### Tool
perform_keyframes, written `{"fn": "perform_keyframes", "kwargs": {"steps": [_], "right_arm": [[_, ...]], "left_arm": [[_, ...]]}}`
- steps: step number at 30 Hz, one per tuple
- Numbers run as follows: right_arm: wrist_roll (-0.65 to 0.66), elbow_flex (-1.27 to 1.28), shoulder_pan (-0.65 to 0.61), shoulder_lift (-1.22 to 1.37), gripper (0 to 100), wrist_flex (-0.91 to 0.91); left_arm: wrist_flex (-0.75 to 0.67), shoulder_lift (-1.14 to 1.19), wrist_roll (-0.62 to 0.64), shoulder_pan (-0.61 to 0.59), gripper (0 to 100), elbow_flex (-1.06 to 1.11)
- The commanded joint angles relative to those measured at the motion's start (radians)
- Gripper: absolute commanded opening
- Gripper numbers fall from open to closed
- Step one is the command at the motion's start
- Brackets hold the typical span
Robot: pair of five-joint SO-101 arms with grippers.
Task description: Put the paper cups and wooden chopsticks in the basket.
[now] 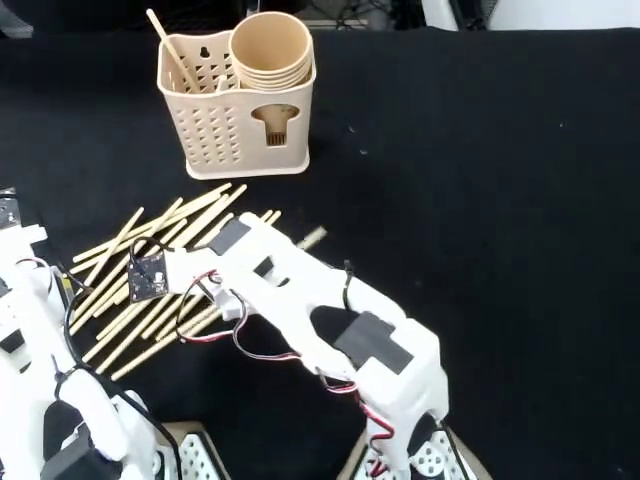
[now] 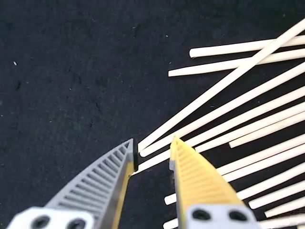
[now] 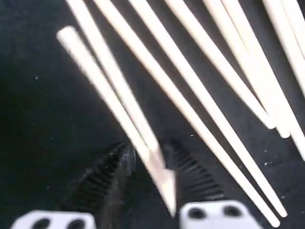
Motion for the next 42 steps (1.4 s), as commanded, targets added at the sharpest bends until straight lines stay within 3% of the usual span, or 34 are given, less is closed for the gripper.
{"fn": "perform_keyframes", "kwargs": {"steps": [1, 8, 15, 28, 34, 38, 42], "right_arm": [[0.005, 0.016, -0.015, -0.002, 1.5, 0.008], [0.003, 0.019, -0.006, -0.044, 1.1, 0.029], [0.002, 0.054, 0.000, -0.252, 1.1, 0.126], [-0.164, 0.048, 0.282, -0.579, 1.1, -0.028], [-0.394, 0.048, 0.313, -0.750, 1.1, -0.192], [-0.589, 0.047, 0.313, -0.800, 1.1, -0.374], [-0.701, 0.045, 0.295, -0.799, 1.1, -0.582]], "left_arm": [[0.005, -0.021, -0.011, -0.004, 14, -0.013], [0.005, -0.026, -0.011, -0.007, 14, -0.015], [0.005, -0.031, -0.011, -0.007, 14, -0.031], [0.005, -0.031, -0.009, -0.001, 14, -0.048], [0.000, -0.031, -0.006, 0.002, 14, -0.048], [0.000, -0.031, -0.008, 0.002, 14, -0.048], [0.005, -0.031, -0.009, 0.002, 14, -0.047]]}}
